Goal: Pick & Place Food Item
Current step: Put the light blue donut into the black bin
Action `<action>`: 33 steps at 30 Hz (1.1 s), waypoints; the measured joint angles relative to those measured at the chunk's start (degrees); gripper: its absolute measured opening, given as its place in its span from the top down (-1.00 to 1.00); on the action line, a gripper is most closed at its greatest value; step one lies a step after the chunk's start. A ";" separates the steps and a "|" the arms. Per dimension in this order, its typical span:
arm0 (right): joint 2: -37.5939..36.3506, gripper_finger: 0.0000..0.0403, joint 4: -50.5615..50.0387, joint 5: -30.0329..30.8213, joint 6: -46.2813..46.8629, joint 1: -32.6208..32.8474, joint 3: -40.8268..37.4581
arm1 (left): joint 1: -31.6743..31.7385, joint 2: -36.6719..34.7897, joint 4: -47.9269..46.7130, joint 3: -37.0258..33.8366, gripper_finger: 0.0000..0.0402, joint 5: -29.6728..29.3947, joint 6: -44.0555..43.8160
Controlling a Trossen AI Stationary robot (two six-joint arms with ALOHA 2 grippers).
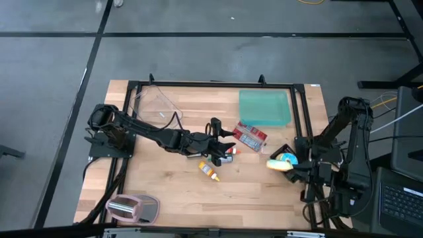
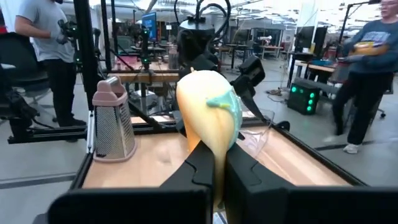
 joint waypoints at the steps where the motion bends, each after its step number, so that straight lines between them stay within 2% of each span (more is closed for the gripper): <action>1: 0.00 0.96 -0.01 0.02 -0.38 -0.21 0.00 | 0.11 0.00 0.04 0.00 0.08 0.04 -0.04; 4: -0.29 0.96 -0.13 0.02 -1.04 -3.93 0.28 | 0.36 0.00 0.00 0.00 0.08 0.03 -0.81; 7: -0.74 0.96 0.63 0.08 -1.18 -11.69 1.92 | 0.31 0.00 -0.02 0.00 0.08 -0.25 -0.98; 9: -0.42 0.96 1.79 -0.78 -4.80 -17.25 2.96 | 0.06 0.00 -0.36 0.00 0.09 -0.31 -0.98; 12: -0.13 0.96 6.54 -4.05 -15.99 -21.35 3.63 | -0.19 0.00 -0.70 0.00 0.10 -0.18 -1.00; 14: -0.09 0.96 14.88 -8.18 -31.01 -20.29 3.63 | -0.23 0.00 -1.07 0.00 0.10 1.16 -1.10; 16: -0.63 0.96 28.50 -17.07 -46.45 -19.61 3.54 | -0.07 0.00 -1.08 0.00 0.10 3.83 -1.20; 18: -2.32 0.97 46.50 -25.72 -64.57 -19.76 3.07 | 0.48 0.00 -0.29 0.00 0.10 6.56 -1.43; 20: -3.54 0.97 65.40 -39.96 -83.05 -21.72 1.71 | 0.85 0.00 0.07 0.00 0.10 7.88 -1.91; 22: -4.16 0.97 76.18 -56.79 -94.26 -24.87 -0.29 | 1.06 0.00 0.02 0.00 0.10 7.61 -2.05; 25: -4.65 0.97 77.42 -66.26 -96.75 -29.92 -1.14 | 0.07 0.00 -0.04 0.00 0.10 6.24 -2.12; 26: -4.76 0.97 77.41 -71.36 -97.43 -31.50 -1.57 | -0.40 0.00 -0.21 0.00 0.10 6.15 -2.03; 29: -3.81 0.97 78.32 -94.20 -99.60 -36.06 -2.68 | -1.64 0.00 -0.45 0.00 0.10 5.96 -1.57; 30: -3.62 0.97 76.77 -99.81 -99.20 -37.25 -2.97 | -1.93 0.00 -0.44 0.00 0.10 5.88 -1.57; 31: -3.61 0.97 74.22 -101.98 -97.53 -37.92 -3.16 | -2.19 0.00 -0.42 0.00 0.10 5.72 -1.56; 33: -3.63 0.97 67.87 -100.91 -91.64 -38.96 -3.73 | -2.66 -0.22 -0.67 0.00 0.10 5.14 -1.00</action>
